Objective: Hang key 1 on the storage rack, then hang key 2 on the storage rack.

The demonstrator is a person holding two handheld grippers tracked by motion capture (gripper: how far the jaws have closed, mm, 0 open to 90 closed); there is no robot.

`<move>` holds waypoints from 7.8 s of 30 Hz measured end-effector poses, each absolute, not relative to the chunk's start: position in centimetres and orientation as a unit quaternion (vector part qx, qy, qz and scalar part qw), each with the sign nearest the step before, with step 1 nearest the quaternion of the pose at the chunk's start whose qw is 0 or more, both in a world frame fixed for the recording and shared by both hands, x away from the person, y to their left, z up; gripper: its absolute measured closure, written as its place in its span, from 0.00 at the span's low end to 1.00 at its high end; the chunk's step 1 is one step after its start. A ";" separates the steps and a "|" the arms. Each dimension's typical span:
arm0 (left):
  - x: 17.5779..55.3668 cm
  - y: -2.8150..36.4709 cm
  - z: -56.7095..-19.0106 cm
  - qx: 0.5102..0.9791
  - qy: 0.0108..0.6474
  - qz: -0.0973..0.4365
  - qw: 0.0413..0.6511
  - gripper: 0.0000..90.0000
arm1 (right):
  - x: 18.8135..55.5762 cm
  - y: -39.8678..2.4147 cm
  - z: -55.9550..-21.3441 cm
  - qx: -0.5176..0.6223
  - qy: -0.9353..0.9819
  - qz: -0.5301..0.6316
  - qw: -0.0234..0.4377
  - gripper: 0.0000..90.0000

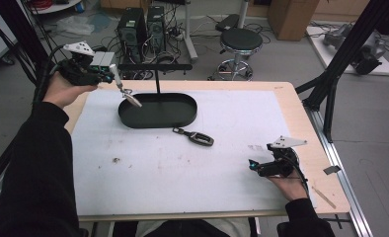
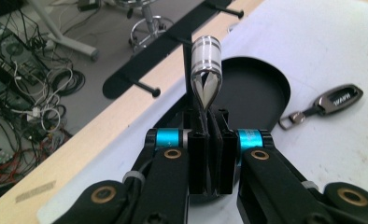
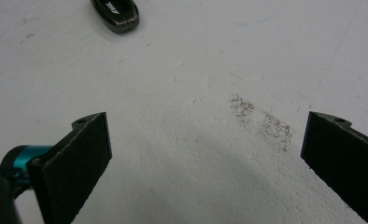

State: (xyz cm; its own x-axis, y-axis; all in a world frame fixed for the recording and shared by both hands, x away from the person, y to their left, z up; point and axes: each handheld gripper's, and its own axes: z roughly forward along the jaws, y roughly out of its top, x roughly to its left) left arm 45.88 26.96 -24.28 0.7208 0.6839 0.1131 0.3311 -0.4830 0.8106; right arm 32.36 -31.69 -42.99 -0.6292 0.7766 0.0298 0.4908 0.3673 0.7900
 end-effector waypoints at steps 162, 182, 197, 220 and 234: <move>38.6 27.9 -33.7 0.775 0.369 0.194 0.475 0.11 | 31.6 -32.1 -43.3 0.396 0.811 0.393 0.179 0.01; 35.1 28.4 -37.5 0.766 0.379 0.198 0.479 0.11 | 31.4 -32.0 -43.3 0.395 0.812 0.392 0.179 0.01; 32.2 28.5 -38.9 0.777 0.370 0.193 0.471 0.11 | 31.5 -31.8 -43.4 0.395 0.814 0.387 0.176 0.01; 28.8 28.9 -43.4 0.790 0.380 0.192 0.442 0.11 | 32.4 -29.9 -42.9 0.383 0.829 0.373 0.161 0.01; 27.9 29.8 -43.6 0.775 0.385 0.203 0.458 0.11 | 37.4 -22.0 -40.2 0.315 0.867 0.356 0.150 0.01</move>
State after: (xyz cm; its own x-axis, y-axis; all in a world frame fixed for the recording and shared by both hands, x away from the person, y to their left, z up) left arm 27.87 29.84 -43.62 0.6213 0.7826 -0.0382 0.4117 -0.2845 0.8658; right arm 37.36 -21.98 -40.19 -0.7572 0.6522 -0.0359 0.4388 0.5486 0.7117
